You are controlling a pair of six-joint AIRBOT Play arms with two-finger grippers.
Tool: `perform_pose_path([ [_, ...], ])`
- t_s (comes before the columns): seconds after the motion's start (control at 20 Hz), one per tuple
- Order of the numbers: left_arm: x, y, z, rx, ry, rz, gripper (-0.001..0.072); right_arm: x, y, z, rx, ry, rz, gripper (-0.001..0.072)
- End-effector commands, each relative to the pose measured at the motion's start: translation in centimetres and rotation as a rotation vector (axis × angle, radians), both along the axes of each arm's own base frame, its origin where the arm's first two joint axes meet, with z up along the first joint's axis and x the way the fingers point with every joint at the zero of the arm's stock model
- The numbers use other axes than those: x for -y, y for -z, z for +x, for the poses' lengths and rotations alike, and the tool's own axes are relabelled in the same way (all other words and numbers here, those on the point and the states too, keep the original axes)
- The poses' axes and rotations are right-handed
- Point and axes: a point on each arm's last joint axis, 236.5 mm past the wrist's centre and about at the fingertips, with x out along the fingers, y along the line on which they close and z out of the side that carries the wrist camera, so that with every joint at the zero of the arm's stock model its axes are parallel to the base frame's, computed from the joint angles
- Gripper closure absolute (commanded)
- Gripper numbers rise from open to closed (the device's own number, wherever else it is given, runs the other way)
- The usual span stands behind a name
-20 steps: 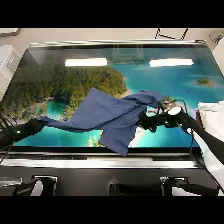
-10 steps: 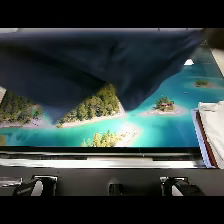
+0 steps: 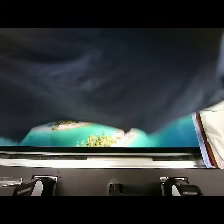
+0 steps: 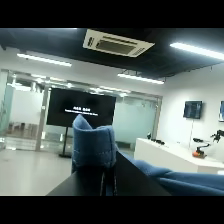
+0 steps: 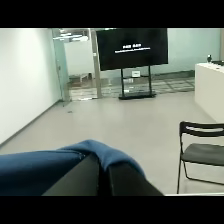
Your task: Fold the clothes and pants, and hang the long-sleeved shirts on hangers.
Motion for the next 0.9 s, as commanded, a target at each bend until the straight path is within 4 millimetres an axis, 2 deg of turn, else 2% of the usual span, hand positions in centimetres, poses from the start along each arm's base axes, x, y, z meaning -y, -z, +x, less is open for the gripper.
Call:
perform_pose_path([
  [0.0, -0.7, 5.8, 5.6, -0.261, 0.006, 0.043, 0.0685, 1.1, 4.7, 4.3, -0.197, 0.044, -0.035, 0.0673],
  [0.1, -1.9, 13.2, 11.5, -0.518, 0.042, 0.041, 0.0684, 1.4, 12.9, 10.0, -0.504, 0.029, -0.042, 0.0673],
  [0.2, -3.9, 22.7, 17.9, -0.764, 0.075, -0.015, 0.0684, 1.5, 22.2, 16.1, -0.790, 0.009, -0.034, 0.0673],
  [0.3, -5.8, 32.2, 22.9, -0.965, 0.096, -0.116, 0.0684, 1.4, 31.4, 22.2, -0.997, -0.009, 0.048, 0.0673],
  [0.35, -6.7, 36.8, 25.0, -1.048, 0.097, -0.170, 0.0684, 0.8, 35.9, 25.0, -1.082, -0.017, 0.139, 0.0673],
  [0.4, -7.3, 40.3, 26.7, -1.109, 0.103, -0.222, 0.0683, 0.1, 39.8, 27.3, -1.141, -0.029, 0.238, 0.0673],
  [0.45, -7.7, 43.6, 28.2, -1.169, 0.112, -0.263, 0.0684, -1.1, 43.7, 29.1, -1.206, -0.043, 0.363, 0.0673],
  [0.5, -7.7, 46.8, 29.3, -1.229, 0.132, -0.313, 0.0683, -2.7, 47.2, 30.0, -1.283, -0.069, 0.497, 0.0673],
  [0.6, -6.4, 51.9, 30.3, -1.343, 0.209, -0.416, 0.0683, -6.3, 52.1, 30.3, -1.424, -0.151, 0.705, 0.0673],
  [0.7, -4.6, 55.9, 30.1, -1.455, 0.279, -0.468, 0.0683, -8.1, 54.9, 30.2, -1.504, -0.195, 0.779, 0.0673],
  [0.8, -3.8, 58.4, 29.5, -1.529, 0.315, -0.486, 0.0680, -8.1, 56.0, 30.1, -1.526, -0.194, 0.774, 0.0673],
  [0.85, -3.8, 58.6, 29.4, -1.540, 0.319, -0.490, 0.0606, -7.4, 55.5, 30.5, -1.498, -0.201, 0.756, 0.0643],
])
